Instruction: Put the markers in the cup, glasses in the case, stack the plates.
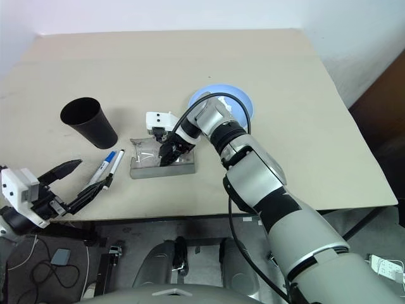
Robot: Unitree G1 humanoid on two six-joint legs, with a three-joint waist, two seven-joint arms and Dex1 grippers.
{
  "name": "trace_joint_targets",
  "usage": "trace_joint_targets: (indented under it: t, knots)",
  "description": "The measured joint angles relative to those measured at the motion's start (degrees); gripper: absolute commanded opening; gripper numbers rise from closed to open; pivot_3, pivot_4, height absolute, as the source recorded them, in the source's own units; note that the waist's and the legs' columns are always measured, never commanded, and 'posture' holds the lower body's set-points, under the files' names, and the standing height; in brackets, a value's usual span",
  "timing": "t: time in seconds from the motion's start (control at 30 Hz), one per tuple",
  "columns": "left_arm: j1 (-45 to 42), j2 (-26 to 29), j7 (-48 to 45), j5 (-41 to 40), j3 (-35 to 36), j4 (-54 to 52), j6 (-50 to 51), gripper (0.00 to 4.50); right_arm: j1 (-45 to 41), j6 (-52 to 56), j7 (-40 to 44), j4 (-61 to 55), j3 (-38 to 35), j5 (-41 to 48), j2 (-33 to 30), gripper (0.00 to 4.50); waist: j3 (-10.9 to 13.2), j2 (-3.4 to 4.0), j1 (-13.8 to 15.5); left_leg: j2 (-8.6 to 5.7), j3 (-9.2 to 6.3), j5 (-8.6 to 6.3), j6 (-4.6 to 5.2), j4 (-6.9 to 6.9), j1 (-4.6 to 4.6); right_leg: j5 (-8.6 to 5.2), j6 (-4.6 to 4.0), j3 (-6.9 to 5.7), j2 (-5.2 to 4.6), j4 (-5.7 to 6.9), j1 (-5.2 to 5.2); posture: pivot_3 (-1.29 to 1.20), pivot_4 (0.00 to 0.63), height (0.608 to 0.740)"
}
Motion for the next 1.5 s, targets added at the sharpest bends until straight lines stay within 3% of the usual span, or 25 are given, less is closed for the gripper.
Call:
trace_joint_targets:
  t: [0.13,0.67,0.9,1.0,1.3,1.37,1.5]
  knots:
    - [-1.3,0.2,1.0,0.0,-1.2,-0.4,1.5,4.5,0.2,1.6,-0.8,1.4,-0.2,-0.8,0.5,4.38,0.0,0.0,0.0,0.01,0.02,0.04,-0.05,0.0,-0.06,0.01,0.02,-0.06,0.0,0.03,0.04,0.0,0.15,0.711]
    - [-3.5,0.3,-0.4,0.2,-2.0,0.7,1.9,4.5,-0.4,4.0,-0.6,1.9,-5.1,-0.6,0.6,4.38,0.0,0.0,0.0,0.02,0.01,0.06,-0.07,0.18,-0.05,0.01,0.02,-0.13,0.02,0.15,0.07,0.0,0.15,0.711]
    - [-3.4,0.1,-2.6,1.0,-2.0,3.5,-0.4,4.5,-2.1,5.5,-1.4,1.1,-11.1,3.1,-0.2,4.38,0.0,0.0,0.0,0.04,0.01,0.06,-0.07,0.21,-0.05,0.01,0.02,-0.13,0.01,0.16,0.07,0.0,0.15,0.711]
    - [-3.4,0.0,-3.0,1.3,-2.0,3.8,-0.7,4.5,-2.5,6.9,-3.8,-0.1,-14.8,6.0,-0.7,3.82,0.0,0.0,0.0,0.04,0.01,0.06,-0.07,0.21,-0.05,0.01,0.02,-0.12,0.0,0.16,0.06,0.0,0.15,0.711]
    - [-3.7,-0.7,-3.5,2.0,-3.8,5.0,-2.1,4.5,-0.2,10.1,-12.8,-3.2,-20.3,9.6,-4.6,0.65,0.0,-0.01,0.0,0.04,0.01,0.06,-0.07,0.28,-0.04,0.01,0.02,-0.13,-0.03,0.16,0.14,0.0,0.15,0.711]
    - [-4.3,-0.7,-3.6,2.3,-4.2,5.7,-2.5,4.5,1.1,11.8,-15.8,-3.2,-20.7,9.7,-4.6,0.65,0.0,-0.01,0.0,0.04,0.01,0.06,-0.06,0.29,-0.06,0.01,0.02,-0.13,-0.03,0.19,0.13,0.0,0.15,0.711]
    - [-5.9,-0.7,-3.9,2.6,-4.4,7.4,-2.9,4.5,1.4,12.7,-21.8,-2.9,-22.9,10.6,-4.6,0.02,0.0,-0.01,-0.1,0.08,0.01,0.07,-0.06,0.31,-0.05,0.02,0.03,-0.14,0.03,0.26,0.12,0.0,0.15,0.711]
